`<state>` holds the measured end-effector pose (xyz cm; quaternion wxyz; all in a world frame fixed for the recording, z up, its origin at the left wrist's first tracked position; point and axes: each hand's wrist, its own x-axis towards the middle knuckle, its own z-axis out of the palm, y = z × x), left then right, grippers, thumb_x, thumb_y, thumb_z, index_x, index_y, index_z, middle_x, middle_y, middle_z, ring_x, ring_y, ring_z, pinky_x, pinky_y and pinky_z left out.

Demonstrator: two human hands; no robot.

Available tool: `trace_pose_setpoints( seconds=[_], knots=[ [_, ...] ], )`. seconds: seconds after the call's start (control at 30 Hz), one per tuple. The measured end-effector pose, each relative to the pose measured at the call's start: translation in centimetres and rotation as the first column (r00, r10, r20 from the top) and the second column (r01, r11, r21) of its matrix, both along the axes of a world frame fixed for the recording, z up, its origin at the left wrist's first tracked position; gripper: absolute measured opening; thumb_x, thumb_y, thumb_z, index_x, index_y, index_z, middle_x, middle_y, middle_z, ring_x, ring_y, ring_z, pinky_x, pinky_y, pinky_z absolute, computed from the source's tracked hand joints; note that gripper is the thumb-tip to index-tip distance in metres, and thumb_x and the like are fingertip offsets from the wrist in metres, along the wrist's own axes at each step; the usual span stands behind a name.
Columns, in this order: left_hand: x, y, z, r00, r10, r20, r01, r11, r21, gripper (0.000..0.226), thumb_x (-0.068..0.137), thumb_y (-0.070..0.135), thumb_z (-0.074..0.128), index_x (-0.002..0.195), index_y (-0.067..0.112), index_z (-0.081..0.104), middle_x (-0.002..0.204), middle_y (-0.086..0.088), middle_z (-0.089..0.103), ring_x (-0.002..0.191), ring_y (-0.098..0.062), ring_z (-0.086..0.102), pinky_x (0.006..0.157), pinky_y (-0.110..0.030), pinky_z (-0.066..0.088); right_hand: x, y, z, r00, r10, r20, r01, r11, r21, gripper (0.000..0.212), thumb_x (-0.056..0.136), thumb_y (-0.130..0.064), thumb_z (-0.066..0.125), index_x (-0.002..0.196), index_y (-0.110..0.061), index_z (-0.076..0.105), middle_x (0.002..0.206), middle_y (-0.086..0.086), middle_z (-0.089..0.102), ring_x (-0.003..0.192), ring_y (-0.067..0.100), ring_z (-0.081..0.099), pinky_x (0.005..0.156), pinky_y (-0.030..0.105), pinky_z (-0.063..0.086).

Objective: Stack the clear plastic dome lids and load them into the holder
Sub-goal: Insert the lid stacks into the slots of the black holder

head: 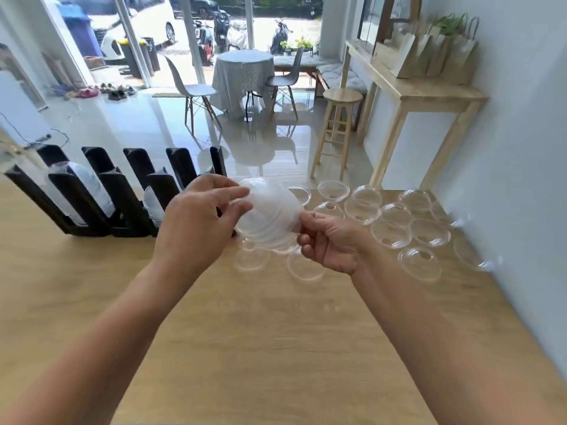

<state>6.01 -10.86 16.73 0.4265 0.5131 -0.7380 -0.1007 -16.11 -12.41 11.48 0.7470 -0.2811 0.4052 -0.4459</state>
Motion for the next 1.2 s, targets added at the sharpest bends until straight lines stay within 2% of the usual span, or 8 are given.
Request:
trace_pose_setpoints(
  seconds=[0.13,0.2,0.4,0.57,0.8,0.93,1.03,1.2],
  knots=[
    [2.9,-5.0,3.8,0.994,0.091,0.066,-0.081,0.988,-0.134,0.025,0.087,0.032,0.069,0.111,0.026,0.073,0.113,0.012,0.067,0.077,-0.002,0.061,0.086,-0.024,0.047,3.9,-7.0,4.1,0.999,0.029,0.029,-0.025,0.993,-0.111,0.015,0.099,-0.01,0.047,0.088,-0.011,0.056,0.069,0.006,0.071,0.054,0.013,0.049,0.047,0.022,0.051],
    [4.5,-7.8,5.2,0.984,0.154,0.085,-0.135,0.972,-0.194,0.024,0.087,0.036,0.068,0.11,0.03,0.073,0.115,0.012,0.068,0.081,-0.009,0.063,0.086,-0.03,0.05,6.2,-10.7,5.7,0.999,0.027,0.024,-0.023,0.989,-0.146,0.017,0.1,-0.01,0.046,0.086,-0.012,0.056,0.065,0.005,0.07,0.05,0.013,0.052,0.048,0.022,0.052],
    [8.2,-15.1,5.6,0.933,0.28,0.227,-0.21,0.933,-0.291,0.027,0.085,0.046,0.067,0.107,0.031,0.074,0.11,0.01,0.07,0.101,-0.017,0.056,0.072,-0.028,0.04,12.0,-19.4,6.2,0.999,0.003,-0.039,-0.006,0.998,-0.058,0.026,0.102,-0.011,0.042,0.08,-0.012,0.056,0.05,0.001,0.059,0.043,0.009,0.049,0.046,0.021,0.049],
    [9.9,-18.7,4.0,0.929,0.236,0.283,-0.173,0.957,-0.231,0.028,0.083,0.043,0.071,0.106,0.029,0.074,0.111,0.007,0.07,0.104,-0.017,0.054,0.073,-0.028,0.039,14.1,-23.1,3.9,1.0,0.0,-0.006,0.0,0.999,0.038,0.026,0.101,-0.009,0.041,0.08,-0.012,0.057,0.056,0.001,0.052,0.044,0.009,0.046,0.046,0.021,0.048],
    [11.1,-20.4,2.2,0.928,0.235,0.288,-0.182,0.963,-0.198,0.027,0.08,0.043,0.073,0.102,0.027,0.076,0.109,0.006,0.071,0.104,-0.017,0.055,0.077,-0.03,0.043,14.6,-25.1,1.6,0.995,0.095,-0.038,-0.093,0.994,0.052,0.023,0.1,-0.009,0.043,0.084,-0.012,0.058,0.059,0.0,0.057,0.049,0.008,0.046,0.042,0.016,0.041],
    [11.8,-20.8,1.4,0.934,0.229,0.275,-0.198,0.971,-0.136,0.028,0.079,0.045,0.074,0.099,0.027,0.076,0.106,0.005,0.071,0.105,-0.019,0.055,0.083,-0.033,0.043,14.1,-25.8,0.1,0.98,0.186,-0.069,-0.182,0.982,0.06,0.023,0.1,-0.009,0.041,0.088,-0.015,0.06,0.061,-0.003,0.063,0.051,0.006,0.048,0.043,0.014,0.038],
    [11.8,-21.0,0.8,0.929,0.228,0.293,-0.21,0.973,-0.094,0.028,0.08,0.046,0.072,0.1,0.027,0.076,0.108,0.005,0.071,0.107,-0.019,0.055,0.086,-0.035,0.043,13.9,-26.1,-1.2,0.979,0.195,-0.06,-0.189,0.977,0.097,0.023,0.1,-0.008,0.043,0.088,-0.014,0.062,0.064,-0.002,0.064,0.051,0.005,0.048,0.042,0.013,0.036],
    [10.9,-21.8,-0.3,0.899,0.216,0.38,-0.223,0.974,-0.026,0.03,0.084,0.044,0.068,0.106,0.025,0.074,0.115,0.004,0.069,0.112,-0.02,0.053,0.087,-0.032,0.04,13.8,-26.5,-3.9,0.973,0.229,-0.017,-0.222,0.959,0.174,0.021,0.1,-0.008,0.042,0.089,-0.012,0.059,0.074,0.0,0.055,0.047,0.005,0.045,0.038,0.013,0.027]
  ],
)
